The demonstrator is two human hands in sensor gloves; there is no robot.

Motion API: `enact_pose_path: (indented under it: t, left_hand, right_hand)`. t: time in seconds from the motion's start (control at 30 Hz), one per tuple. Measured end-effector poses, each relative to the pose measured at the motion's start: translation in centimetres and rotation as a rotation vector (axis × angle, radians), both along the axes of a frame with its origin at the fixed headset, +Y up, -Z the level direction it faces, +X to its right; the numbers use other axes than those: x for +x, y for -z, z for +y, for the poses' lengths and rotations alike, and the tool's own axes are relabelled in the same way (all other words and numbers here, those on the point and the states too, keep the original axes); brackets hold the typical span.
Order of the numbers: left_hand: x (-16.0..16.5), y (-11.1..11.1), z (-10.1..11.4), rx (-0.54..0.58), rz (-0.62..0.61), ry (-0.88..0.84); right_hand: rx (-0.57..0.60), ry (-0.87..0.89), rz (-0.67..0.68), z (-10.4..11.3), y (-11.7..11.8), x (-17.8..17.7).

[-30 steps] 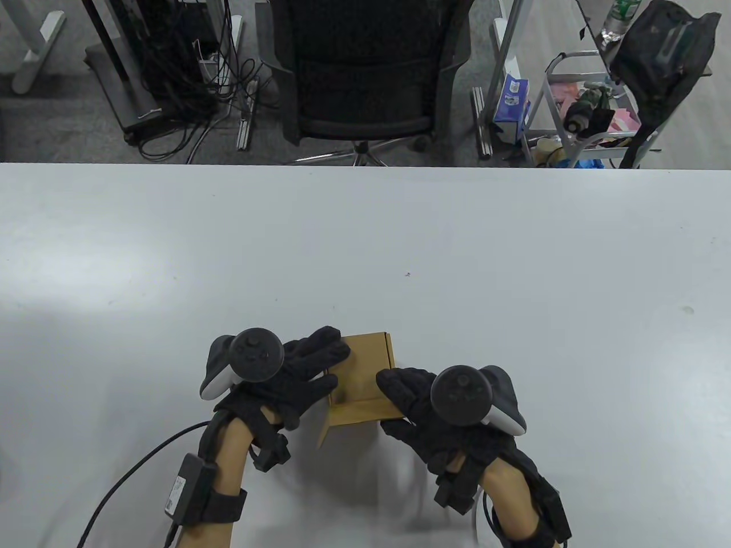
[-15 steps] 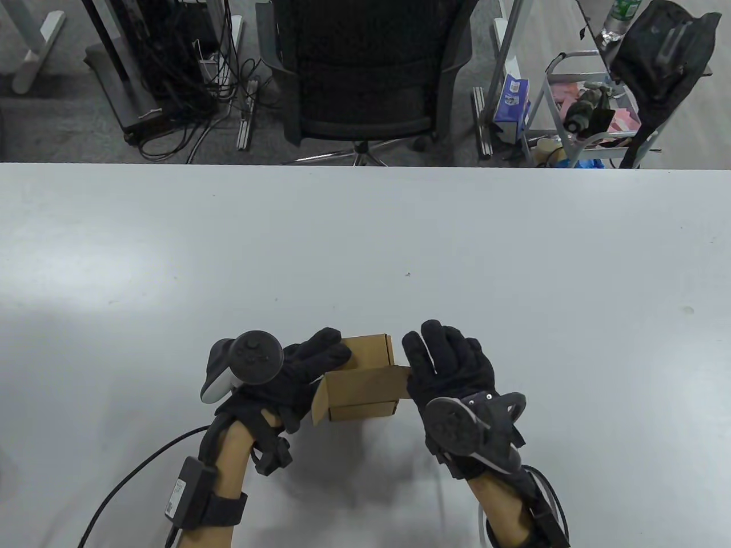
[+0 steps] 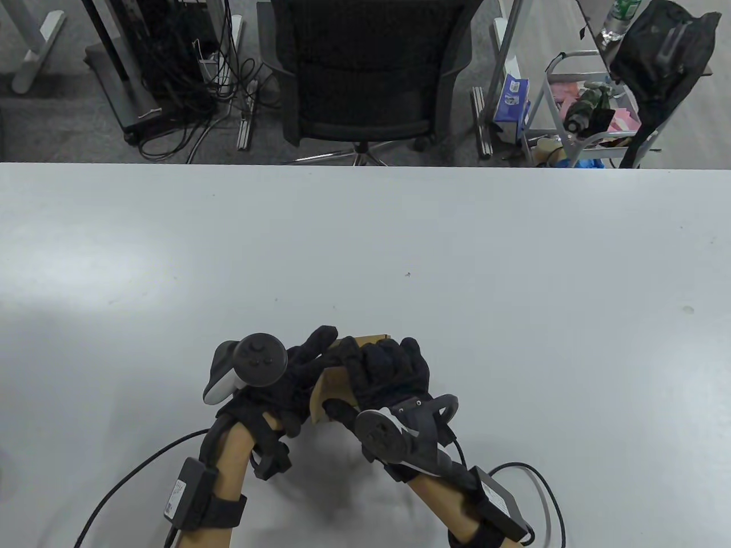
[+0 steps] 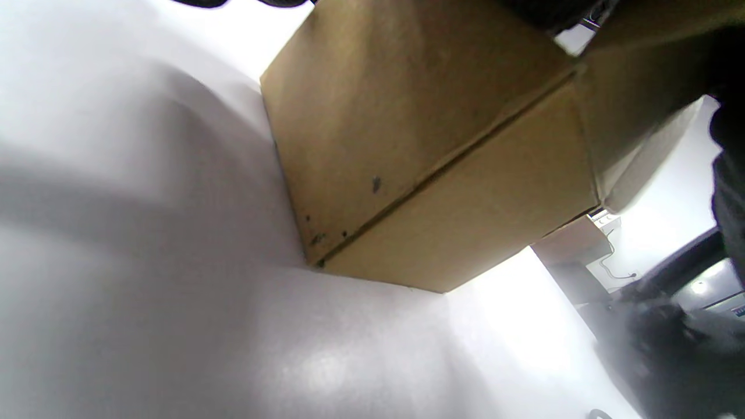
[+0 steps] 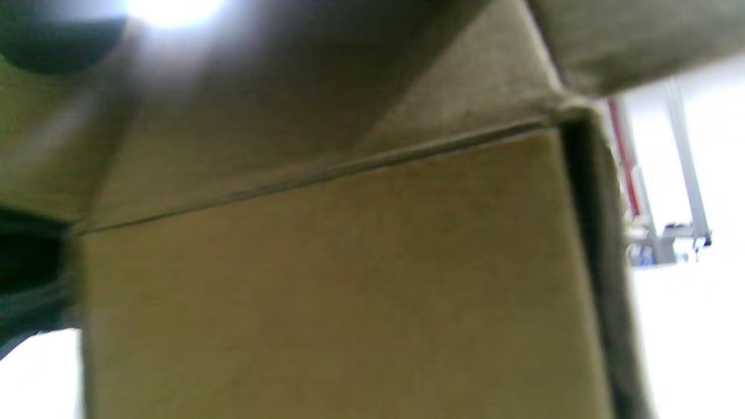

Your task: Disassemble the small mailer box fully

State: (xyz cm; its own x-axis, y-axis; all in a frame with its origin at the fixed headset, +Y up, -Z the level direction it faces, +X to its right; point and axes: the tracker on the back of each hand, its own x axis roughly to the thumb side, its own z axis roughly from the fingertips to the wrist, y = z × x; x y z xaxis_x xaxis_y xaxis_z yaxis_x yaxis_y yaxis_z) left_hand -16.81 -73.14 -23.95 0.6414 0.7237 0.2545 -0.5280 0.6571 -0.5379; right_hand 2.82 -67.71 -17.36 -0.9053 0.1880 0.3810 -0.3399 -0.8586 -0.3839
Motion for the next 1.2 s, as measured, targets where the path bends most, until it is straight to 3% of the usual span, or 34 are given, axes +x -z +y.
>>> enact_pose_path:
  t: [0.33,0.5,0.73,0.97,1.13,1.2]
  left_hand:
    - [-0.8,0.4,-0.5,0.005,0.033,-0.085]
    - [-1.4,0.4,-0.9,-0.052,0.06,-0.236]
    - [-0.8,0.4,-1.5,-0.095,0.049,-0.15]
    - [0.4,0.2,-1.3,-0.094,0.102,-0.067]
    - [0.5,0.1,-1.3,-0.078,0.099,-0.036]
    - [0.5,0.1,-1.5,-0.097,0.094,-0.041]
  right_hand:
    - [0.104,0.069,-0.004,1.5,0.1,0.4]
    - [0.163,0.126,-0.044,4.5,1.1,0.6]
    - [0.207,0.149,-0.127,7.4,3.0,0.8]
    - [0.175,0.075,-0.159,8.9,5.1,0.1]
    - [0.059,0.027,-0.184,10.4,8.2,-0.1]
    - [0.005,0.027,-0.279,11.2,9.7,0.2]
